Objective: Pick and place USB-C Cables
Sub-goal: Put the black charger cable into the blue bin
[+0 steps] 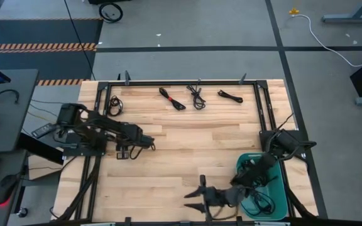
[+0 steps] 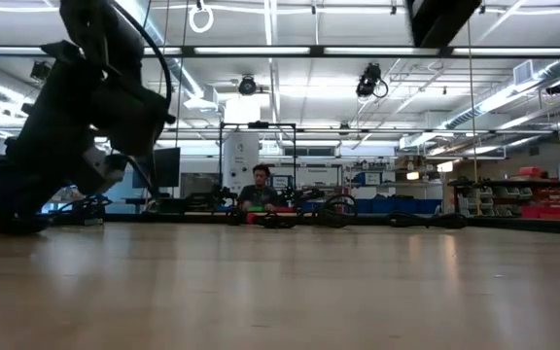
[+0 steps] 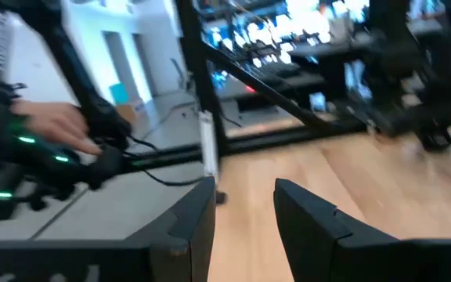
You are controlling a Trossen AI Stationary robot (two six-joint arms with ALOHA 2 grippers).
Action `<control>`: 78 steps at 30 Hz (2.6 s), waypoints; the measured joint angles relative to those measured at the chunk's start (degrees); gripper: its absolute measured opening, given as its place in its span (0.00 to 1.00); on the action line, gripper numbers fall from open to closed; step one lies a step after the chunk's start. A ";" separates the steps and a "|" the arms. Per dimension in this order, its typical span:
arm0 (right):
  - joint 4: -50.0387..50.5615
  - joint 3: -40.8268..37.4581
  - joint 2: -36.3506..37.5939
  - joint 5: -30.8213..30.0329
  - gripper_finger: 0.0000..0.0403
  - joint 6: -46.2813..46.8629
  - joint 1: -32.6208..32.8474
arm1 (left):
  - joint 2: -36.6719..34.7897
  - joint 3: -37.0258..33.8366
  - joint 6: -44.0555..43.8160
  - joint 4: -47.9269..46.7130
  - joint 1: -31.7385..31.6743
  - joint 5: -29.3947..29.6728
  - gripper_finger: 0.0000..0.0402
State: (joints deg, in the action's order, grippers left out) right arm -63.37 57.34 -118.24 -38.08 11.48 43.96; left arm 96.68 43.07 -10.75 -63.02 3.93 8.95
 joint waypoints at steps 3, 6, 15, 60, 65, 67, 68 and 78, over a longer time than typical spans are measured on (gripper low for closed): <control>-0.46 0.35 2.13 -1.28 0.34 -5.02 2.97 | 1.16 0.02 0.24 -0.33 0.03 0.15 0.29; -0.47 0.77 4.17 -5.11 0.34 -11.09 5.98 | 1.37 0.37 0.25 -0.49 0.17 0.21 0.22; 0.47 0.81 7.00 -24.91 0.34 -20.16 13.22 | 1.12 5.89 -1.44 3.16 5.07 1.79 0.22; 19.01 0.76 6.76 -13.20 0.32 -2.42 -5.80 | -4.63 8.15 5.23 95.79 23.90 4.57 0.23; 19.60 0.72 6.72 -13.52 0.11 -1.98 -4.15 | -5.39 8.27 4.14 92.27 23.97 4.43 0.29; 22.45 0.72 7.64 -13.80 0.11 0.34 -2.59 | -7.24 8.24 3.87 85.47 24.26 4.52 0.32; 25.12 0.73 8.55 -13.96 0.11 2.49 -1.67 | -8.27 8.24 3.61 81.65 24.32 4.51 0.34; 87.35 5.55 27.67 -4.33 0.11 44.29 5.58 | -13.59 8.17 -13.60 52.46 28.36 16.94 0.36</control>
State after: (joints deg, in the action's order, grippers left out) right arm 23.98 62.89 -90.57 -42.42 55.77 49.54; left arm 83.09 51.24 -24.35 -10.56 32.29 25.89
